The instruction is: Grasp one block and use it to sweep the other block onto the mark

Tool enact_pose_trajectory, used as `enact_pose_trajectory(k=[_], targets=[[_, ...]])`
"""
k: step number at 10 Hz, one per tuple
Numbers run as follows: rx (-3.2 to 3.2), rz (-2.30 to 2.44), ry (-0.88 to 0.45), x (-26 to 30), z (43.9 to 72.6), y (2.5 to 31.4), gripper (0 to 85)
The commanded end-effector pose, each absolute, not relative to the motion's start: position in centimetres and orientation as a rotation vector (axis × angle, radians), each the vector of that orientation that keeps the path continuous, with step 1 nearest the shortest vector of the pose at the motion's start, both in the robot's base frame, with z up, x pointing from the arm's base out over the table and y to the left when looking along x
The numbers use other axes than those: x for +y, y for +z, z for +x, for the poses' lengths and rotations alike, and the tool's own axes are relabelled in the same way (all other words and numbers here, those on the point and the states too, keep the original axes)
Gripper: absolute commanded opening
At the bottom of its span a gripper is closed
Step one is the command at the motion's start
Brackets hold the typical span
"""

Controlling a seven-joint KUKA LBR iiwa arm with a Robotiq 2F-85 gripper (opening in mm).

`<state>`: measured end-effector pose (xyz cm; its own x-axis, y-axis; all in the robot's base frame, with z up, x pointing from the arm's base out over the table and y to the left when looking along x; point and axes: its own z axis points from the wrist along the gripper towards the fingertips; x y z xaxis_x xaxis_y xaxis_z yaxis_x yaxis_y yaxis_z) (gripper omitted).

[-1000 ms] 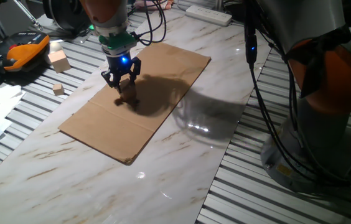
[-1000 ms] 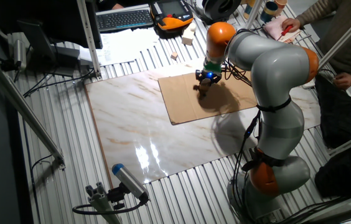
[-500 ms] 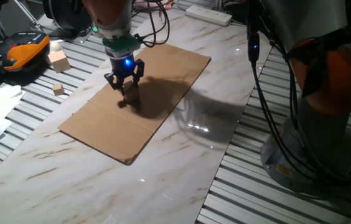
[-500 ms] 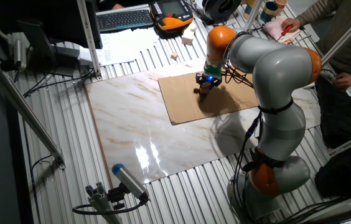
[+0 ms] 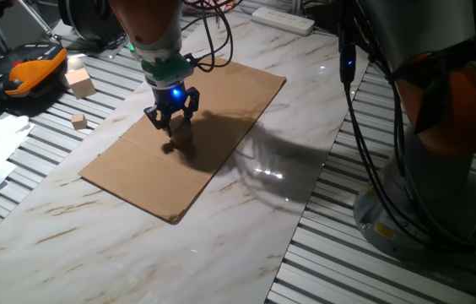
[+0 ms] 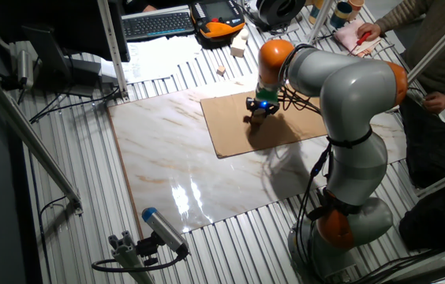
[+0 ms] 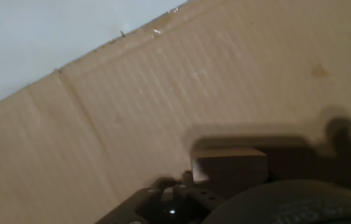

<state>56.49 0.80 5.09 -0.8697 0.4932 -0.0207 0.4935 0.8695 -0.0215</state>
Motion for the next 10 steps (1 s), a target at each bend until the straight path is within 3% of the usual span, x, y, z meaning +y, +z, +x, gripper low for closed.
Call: enact_pose_trajectory(k=[1,7,10], targets=[[3.030,0.796,-0.039,0.77,56.27,5.18,0.0],[3.031,0.821,-0.054,1.00,55.74,5.31,0.0],[3.015,0.886,-0.075,1.35,55.59,5.23,51.0]])
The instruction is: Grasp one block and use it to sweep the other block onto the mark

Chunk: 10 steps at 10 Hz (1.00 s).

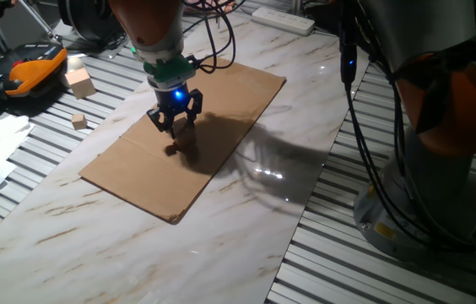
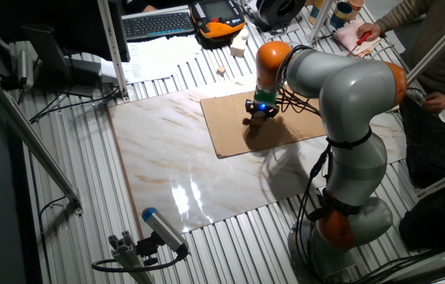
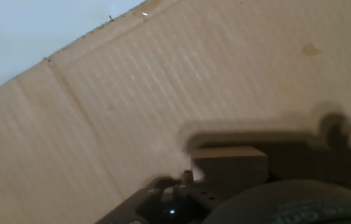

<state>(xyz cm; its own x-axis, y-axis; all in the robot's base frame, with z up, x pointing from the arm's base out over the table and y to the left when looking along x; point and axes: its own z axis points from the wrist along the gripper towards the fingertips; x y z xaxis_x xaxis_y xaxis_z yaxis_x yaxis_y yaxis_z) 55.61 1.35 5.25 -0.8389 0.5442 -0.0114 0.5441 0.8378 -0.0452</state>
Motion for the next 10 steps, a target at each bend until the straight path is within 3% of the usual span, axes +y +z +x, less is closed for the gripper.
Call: enact_pose_trajectory(k=[1,2,3,4,5,7,10], targets=[[-3.005,-0.903,0.065,1.3,55.7,5.3,51.0],[-2.997,-0.913,0.037,1.1,56.0,5.6,51.0],[-2.987,-0.928,0.006,0.8,56.3,5.9,68.0],[-2.949,-0.961,-0.037,0.8,56.4,6.1,68.0],[-2.958,-0.969,-0.012,0.8,56.4,6.1,85.0],[-2.971,-0.907,-0.001,0.4,56.8,7.0,85.0],[-3.014,-0.675,-0.073,-2.2,58.1,8.9,34.0]])
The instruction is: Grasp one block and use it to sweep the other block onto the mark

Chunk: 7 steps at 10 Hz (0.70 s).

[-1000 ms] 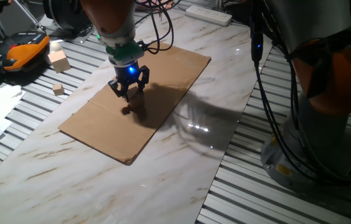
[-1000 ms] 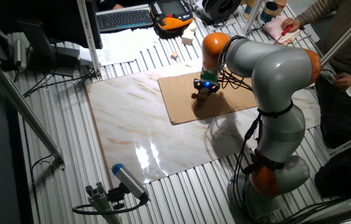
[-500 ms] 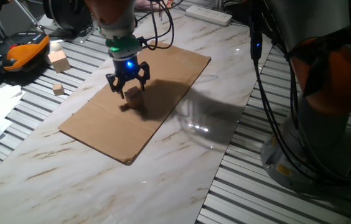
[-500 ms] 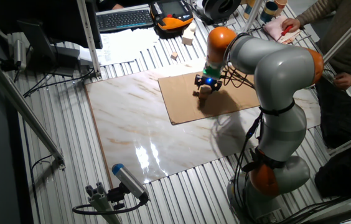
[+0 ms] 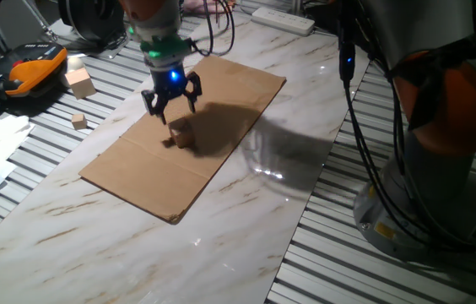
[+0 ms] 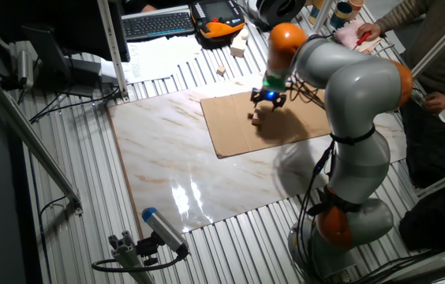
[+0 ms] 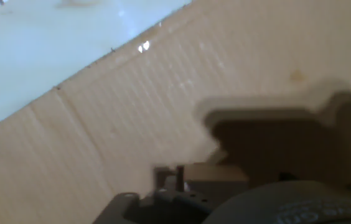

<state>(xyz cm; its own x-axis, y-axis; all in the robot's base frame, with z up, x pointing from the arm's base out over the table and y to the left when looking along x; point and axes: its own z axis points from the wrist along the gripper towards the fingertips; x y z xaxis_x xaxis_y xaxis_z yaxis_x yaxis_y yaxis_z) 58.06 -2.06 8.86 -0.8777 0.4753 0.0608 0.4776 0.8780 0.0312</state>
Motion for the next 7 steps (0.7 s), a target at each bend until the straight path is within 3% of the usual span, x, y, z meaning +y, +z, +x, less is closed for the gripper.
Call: enact_pose_trajectory(k=[1,2,7], targets=[[-3.025,-0.626,-0.119,-3.0,58.3,9.4,17.0],[-3.036,-0.548,-0.177,-3.8,58.6,9.8,0.0],[-3.123,-0.327,-0.143,-5.0,58.2,10.8,0.0]])
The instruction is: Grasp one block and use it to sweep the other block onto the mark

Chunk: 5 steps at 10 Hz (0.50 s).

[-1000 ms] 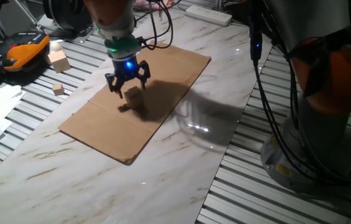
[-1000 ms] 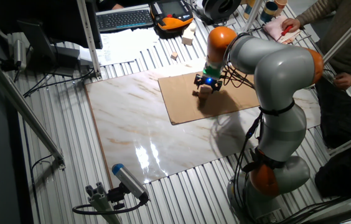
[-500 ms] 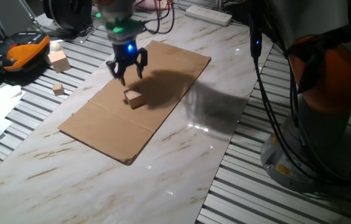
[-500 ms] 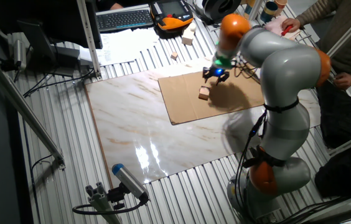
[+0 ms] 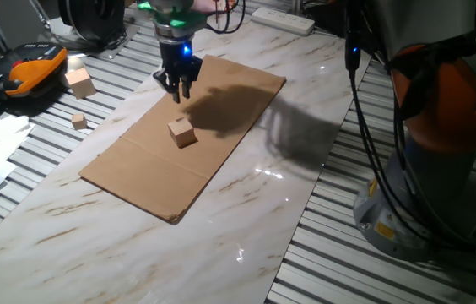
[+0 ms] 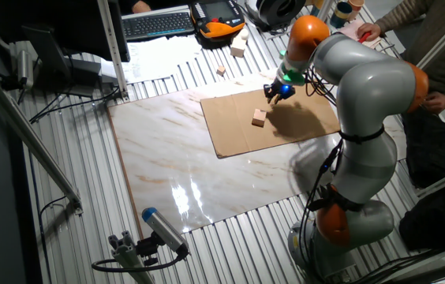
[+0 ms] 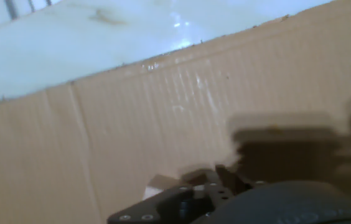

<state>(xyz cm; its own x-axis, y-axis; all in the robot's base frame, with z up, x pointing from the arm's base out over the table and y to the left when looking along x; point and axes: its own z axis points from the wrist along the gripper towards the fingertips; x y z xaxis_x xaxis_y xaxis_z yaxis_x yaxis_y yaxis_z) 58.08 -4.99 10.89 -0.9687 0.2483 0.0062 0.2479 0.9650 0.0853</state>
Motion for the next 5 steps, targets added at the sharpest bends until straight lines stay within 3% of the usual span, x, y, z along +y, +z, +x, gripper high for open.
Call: enact_pose_trajectory(k=[1,5], targets=[[3.122,0.292,0.118,-4.9,57.8,11.1,0.0],[3.124,0.186,0.088,-3.9,56.8,10.9,0.0]])
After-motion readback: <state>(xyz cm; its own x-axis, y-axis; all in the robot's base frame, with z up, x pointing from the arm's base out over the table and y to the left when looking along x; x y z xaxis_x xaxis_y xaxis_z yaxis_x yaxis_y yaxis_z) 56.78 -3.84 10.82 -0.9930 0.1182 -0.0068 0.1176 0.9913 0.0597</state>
